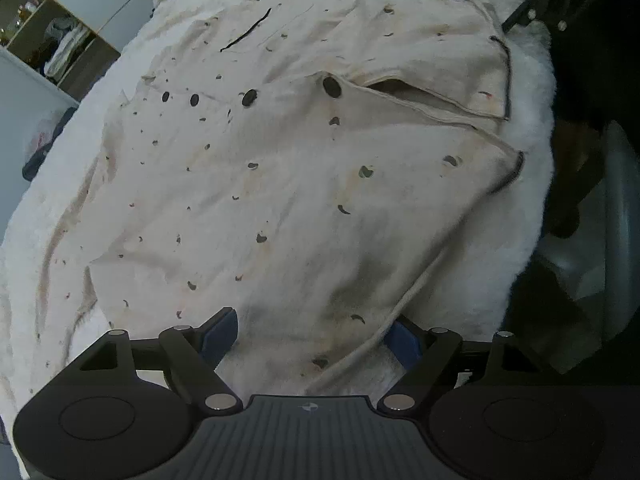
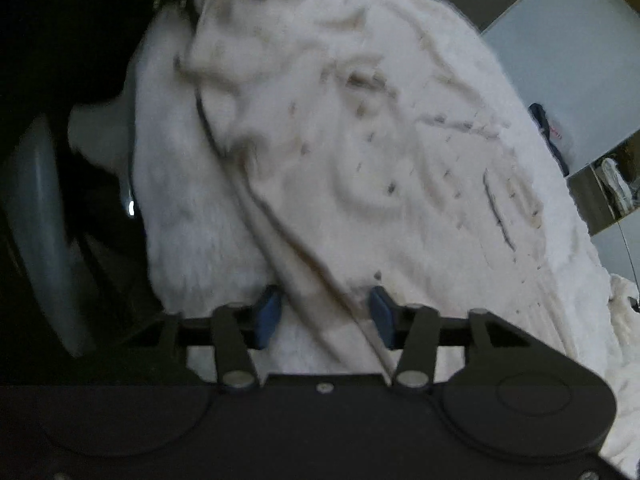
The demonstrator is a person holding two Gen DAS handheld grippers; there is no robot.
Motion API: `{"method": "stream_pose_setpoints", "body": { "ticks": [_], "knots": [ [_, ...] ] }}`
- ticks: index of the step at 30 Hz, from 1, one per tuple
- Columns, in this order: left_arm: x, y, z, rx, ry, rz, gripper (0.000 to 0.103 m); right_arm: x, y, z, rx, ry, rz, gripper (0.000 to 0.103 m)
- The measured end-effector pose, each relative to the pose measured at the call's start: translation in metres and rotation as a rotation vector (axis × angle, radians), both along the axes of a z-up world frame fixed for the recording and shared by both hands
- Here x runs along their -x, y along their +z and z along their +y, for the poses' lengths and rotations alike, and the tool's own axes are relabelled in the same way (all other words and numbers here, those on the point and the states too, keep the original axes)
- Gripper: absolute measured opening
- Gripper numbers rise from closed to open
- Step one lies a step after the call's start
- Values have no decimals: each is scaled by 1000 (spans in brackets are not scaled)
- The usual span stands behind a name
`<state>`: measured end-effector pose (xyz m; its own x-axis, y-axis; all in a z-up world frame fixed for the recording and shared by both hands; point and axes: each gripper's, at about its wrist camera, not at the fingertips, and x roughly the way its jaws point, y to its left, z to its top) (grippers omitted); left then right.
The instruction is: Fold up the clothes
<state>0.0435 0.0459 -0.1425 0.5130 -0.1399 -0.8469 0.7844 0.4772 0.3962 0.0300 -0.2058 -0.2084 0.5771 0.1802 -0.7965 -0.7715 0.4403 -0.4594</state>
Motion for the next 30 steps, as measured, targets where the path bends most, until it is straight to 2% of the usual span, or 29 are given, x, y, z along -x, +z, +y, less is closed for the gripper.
{"method": "stream_pose_setpoints", "body": {
  "ticks": [1,2,4,7,8,10,11,12,13,15,17,19,22,25,26,28,30],
  "knots": [
    [-2,5,0,23,12,16,7,-2,5,0,-23,-11,28,1],
    [0,12,2,50,26,2,3,-2,15,-1,-63,-13,56,1],
    [8,40,8,116,37,-3,3,3,40,-6,-133,-10,99,1],
    [17,74,13,183,34,13,4,20,80,-16,-244,-18,112,1],
    [22,89,17,215,30,47,4,26,90,-17,-269,-16,112,1],
    [25,92,20,231,4,106,8,32,98,-18,-292,-4,131,2],
    [24,90,20,221,1,138,16,34,98,-17,-297,8,148,3],
    [25,79,19,165,-26,208,41,35,92,-17,-290,17,181,5],
    [25,68,19,108,-54,277,54,34,84,-15,-276,21,224,10],
    [35,51,18,15,-116,261,55,32,67,-16,-213,20,278,11],
    [43,48,19,-1,-138,275,55,31,65,-18,-193,11,265,13],
    [42,55,20,53,-145,286,56,27,75,-22,-249,-4,251,17],
    [36,74,18,197,-118,256,69,17,91,-15,-372,-31,186,38],
    [31,79,-3,327,-56,189,71,2,87,20,-415,-8,115,39],
    [30,74,-16,350,-64,197,71,-2,82,31,-407,18,113,39],
    [36,59,-38,326,-108,226,71,-8,67,55,-367,71,124,37],
    [47,38,-58,257,-133,211,70,-3,43,69,-282,148,121,37]
  ]
}}
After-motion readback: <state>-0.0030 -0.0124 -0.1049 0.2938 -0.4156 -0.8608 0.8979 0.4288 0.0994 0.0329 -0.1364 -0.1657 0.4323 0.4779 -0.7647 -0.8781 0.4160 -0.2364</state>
